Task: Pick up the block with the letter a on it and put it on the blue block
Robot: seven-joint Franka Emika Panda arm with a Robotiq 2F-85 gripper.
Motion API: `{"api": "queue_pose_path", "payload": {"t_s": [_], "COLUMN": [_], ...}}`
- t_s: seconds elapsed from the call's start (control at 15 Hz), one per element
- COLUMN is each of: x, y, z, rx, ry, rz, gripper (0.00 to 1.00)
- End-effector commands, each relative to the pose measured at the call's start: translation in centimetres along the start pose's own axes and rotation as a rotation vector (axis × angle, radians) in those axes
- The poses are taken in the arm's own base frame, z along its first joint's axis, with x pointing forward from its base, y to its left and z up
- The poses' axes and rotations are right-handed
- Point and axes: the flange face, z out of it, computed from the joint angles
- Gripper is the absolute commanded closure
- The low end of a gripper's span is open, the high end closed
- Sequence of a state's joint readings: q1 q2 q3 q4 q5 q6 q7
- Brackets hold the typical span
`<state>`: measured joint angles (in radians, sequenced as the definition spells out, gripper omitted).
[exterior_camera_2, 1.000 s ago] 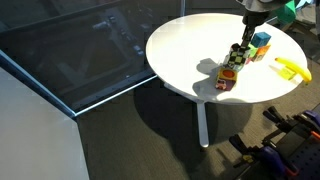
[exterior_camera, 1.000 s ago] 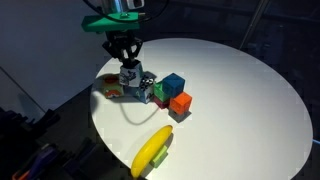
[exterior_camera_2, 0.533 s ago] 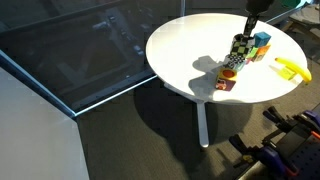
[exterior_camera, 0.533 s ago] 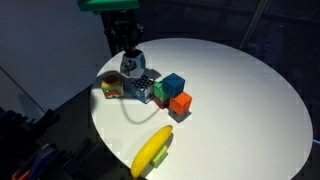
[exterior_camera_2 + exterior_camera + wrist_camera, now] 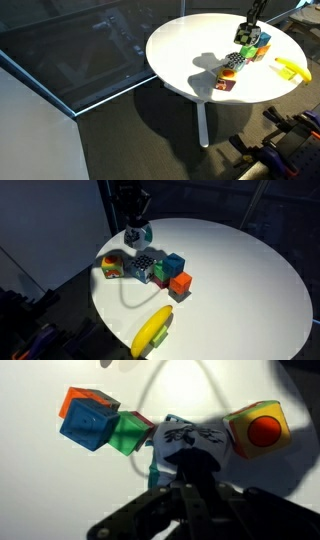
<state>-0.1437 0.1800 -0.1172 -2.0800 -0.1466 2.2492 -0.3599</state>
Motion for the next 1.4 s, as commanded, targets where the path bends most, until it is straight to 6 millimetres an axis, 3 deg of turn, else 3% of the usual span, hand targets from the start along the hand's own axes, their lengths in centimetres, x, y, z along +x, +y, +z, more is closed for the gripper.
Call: {"api": "queue_pose_path", "payload": {"t_s": [0.0,0.8,1.33], "x": [0.1,-1.8,-3.7], "y": [1.9,8.2,11.3], "z": [-2.3,-5.6,-4.5], "rx": [-0.017,0.030,0.026], "ry": [0.019,0.003,0.010], "rz": [0.126,0.457,0.549], "gripper": [0.95,0.95,0.94]}}
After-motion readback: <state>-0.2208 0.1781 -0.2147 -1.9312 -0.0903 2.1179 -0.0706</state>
